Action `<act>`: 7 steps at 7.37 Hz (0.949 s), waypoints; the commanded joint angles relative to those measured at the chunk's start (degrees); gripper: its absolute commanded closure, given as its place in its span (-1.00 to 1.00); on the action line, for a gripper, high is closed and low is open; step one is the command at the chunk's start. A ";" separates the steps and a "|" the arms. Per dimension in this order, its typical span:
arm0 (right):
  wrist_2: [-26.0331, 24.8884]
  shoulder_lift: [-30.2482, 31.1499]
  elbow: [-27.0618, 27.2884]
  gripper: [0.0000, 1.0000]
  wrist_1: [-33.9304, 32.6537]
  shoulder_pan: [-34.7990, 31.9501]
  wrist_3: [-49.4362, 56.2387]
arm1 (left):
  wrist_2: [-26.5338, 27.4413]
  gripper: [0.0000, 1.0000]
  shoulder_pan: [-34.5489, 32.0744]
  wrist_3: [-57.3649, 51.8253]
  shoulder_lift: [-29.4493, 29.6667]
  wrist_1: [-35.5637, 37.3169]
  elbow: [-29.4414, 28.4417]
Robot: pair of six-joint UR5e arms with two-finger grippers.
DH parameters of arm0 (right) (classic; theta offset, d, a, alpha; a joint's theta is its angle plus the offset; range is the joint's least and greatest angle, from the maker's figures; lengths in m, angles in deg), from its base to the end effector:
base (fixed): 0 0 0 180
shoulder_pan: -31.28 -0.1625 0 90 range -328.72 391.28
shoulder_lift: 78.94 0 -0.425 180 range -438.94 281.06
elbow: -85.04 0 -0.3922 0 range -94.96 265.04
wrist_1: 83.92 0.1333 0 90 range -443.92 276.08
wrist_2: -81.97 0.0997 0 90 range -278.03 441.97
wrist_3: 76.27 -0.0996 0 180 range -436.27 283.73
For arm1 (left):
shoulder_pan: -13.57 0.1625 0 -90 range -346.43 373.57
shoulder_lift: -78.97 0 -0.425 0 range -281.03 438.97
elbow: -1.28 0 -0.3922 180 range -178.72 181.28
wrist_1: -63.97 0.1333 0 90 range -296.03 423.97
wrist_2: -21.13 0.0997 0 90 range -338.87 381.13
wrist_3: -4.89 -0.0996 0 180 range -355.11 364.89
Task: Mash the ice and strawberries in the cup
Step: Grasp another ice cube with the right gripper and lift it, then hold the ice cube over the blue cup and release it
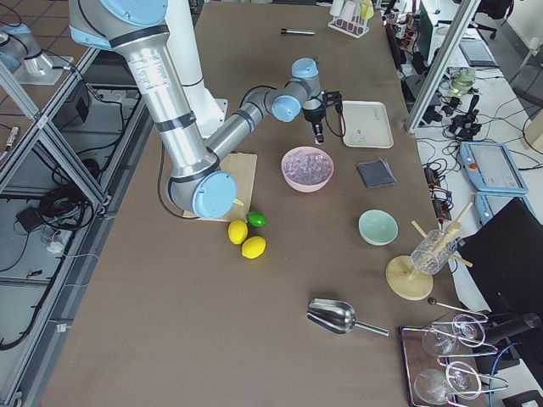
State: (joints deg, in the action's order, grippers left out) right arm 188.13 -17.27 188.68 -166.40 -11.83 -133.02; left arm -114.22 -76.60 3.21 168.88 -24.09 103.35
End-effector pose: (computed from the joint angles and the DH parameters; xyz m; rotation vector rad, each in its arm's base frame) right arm -0.3883 -0.5082 0.2607 0.3224 -0.8372 0.0386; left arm -0.0639 -0.4932 0.5576 0.1787 0.7868 0.0943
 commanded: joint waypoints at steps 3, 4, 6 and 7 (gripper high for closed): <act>-12.35 -21.46 -13.70 0.74 0.13 11.53 -19.23 | 0.00 -0.98 0.00 -0.07 0.09 0.00 0.06; -17.09 -25.25 -16.95 0.74 0.30 15.30 -22.32 | 0.00 -0.98 -0.09 -0.08 -0.08 0.00 0.23; -23.18 -27.04 -21.10 0.72 0.57 18.32 -23.67 | 0.00 -0.98 0.00 -0.07 -0.61 0.00 0.15; -23.11 -27.04 -21.11 0.72 0.57 18.33 -23.32 | 0.00 -0.98 0.00 -0.25 -0.70 0.00 -0.11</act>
State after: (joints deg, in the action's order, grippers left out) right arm 166.18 -43.91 168.51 -165.89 5.82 -156.26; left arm -114.22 -76.65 3.11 168.31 -24.09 103.54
